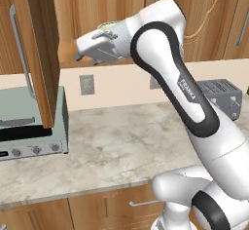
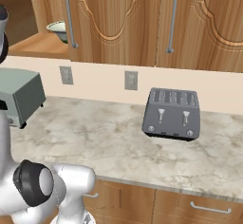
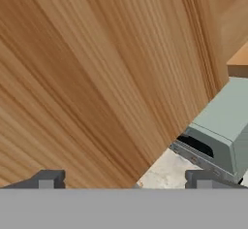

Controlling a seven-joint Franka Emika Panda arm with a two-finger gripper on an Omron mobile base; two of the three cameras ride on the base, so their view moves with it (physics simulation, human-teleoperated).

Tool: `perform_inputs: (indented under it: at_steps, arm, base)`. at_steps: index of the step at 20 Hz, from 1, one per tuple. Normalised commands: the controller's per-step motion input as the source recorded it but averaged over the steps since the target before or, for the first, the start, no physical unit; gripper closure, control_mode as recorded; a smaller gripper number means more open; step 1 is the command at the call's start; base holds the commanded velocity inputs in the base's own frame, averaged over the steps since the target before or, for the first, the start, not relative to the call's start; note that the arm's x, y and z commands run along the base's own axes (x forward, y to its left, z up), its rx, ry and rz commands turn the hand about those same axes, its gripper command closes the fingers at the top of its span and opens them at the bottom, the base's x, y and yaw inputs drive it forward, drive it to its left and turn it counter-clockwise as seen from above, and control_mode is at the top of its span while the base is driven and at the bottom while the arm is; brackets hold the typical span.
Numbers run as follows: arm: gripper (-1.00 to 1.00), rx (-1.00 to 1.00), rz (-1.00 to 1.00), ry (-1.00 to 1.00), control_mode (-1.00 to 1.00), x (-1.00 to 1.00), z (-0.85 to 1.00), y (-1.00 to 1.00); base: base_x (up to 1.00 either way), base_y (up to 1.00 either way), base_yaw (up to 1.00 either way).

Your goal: Move the bowls from the cabinet to the plates on the dining table.

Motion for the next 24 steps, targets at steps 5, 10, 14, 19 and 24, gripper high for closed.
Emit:
perform_inputs:
  at_steps: [5, 10, 14, 19, 24]
  arm:
    - [-1.00, 0.02, -0.20, -0.02, -1.00, -0.20, 0.00, -0.90]
    - [-1.00, 0.03, -0.20, -0.07, -1.00, -0.37, 0.00, -0.85]
    - [-1.00, 0.03, -0.17, -0.10, -1.00, -0.47, 0.00, -0.59]
    - [-1.00, 0.00, -0.15, -0.05, -1.00, -0.31, 0.00, -0.42]
    - [-1.00, 0.00, -0.16, 0.00, -1.00, -0.22, 0.04, -0.47]
  base:
    - [0.00, 0.00, 0.00]
    - [0.00, 0.00, 0.00]
    - [0.00, 0.00, 0.00]
    - [0.00, 0.00, 0.00]
    - [0.00, 0.00, 0.00]
